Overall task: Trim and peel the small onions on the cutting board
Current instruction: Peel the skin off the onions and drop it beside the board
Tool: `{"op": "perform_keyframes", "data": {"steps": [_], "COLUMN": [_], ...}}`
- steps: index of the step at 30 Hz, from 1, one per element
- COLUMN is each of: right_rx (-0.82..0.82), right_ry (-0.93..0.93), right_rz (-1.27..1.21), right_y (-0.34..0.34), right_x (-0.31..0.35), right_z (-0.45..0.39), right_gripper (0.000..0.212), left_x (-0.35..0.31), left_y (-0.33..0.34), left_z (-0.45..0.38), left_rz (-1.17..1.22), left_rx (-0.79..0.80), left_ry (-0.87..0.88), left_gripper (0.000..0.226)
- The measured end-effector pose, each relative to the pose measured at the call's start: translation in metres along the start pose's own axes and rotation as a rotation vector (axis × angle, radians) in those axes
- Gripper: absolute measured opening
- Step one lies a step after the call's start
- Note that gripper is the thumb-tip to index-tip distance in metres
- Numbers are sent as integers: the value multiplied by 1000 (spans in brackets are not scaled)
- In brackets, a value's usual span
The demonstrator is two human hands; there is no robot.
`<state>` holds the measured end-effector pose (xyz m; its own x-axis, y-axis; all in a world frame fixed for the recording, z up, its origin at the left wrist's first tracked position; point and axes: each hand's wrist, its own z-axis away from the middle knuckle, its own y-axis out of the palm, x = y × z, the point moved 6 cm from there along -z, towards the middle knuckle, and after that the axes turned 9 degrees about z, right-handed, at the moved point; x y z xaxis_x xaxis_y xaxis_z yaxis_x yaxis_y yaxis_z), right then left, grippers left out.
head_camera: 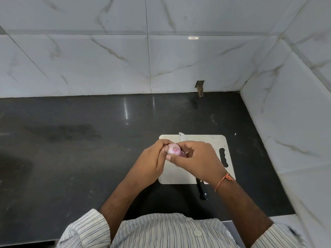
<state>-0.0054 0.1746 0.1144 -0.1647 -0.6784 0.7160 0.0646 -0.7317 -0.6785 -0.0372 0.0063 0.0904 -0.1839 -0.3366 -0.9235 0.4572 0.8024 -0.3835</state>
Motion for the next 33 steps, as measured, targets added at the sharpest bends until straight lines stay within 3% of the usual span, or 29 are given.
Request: {"op": "perform_keyframes", "data": {"steps": [6,9,13,17,22,33], "right_rx": [69,84,77,51,47,6], "right_ry": [-55,-97,-109,-141,-179,-163], "right_rz": [103,164,243,272,82,-190], "right_y": [-5,-1,5,5,-1,4], "right_x": [-4,-6,-8,-4,3,-7], "right_z": [-3,-4,-6,-4,3,3], "right_gripper": [31,45,47,32,24,38], "left_x": [-2,-6,-6,-3,-4,-6], "left_y": [3,4,2,1,1,5], "left_z": [4,4,3,2,5,2], "left_rz": [-13,-76,-160,-197,-156,-32], "left_rx": [189,184,183,211,180,95], "left_ry": [41,72,89,85,110,107], "left_gripper": [37,40,38,37,31,33]}}
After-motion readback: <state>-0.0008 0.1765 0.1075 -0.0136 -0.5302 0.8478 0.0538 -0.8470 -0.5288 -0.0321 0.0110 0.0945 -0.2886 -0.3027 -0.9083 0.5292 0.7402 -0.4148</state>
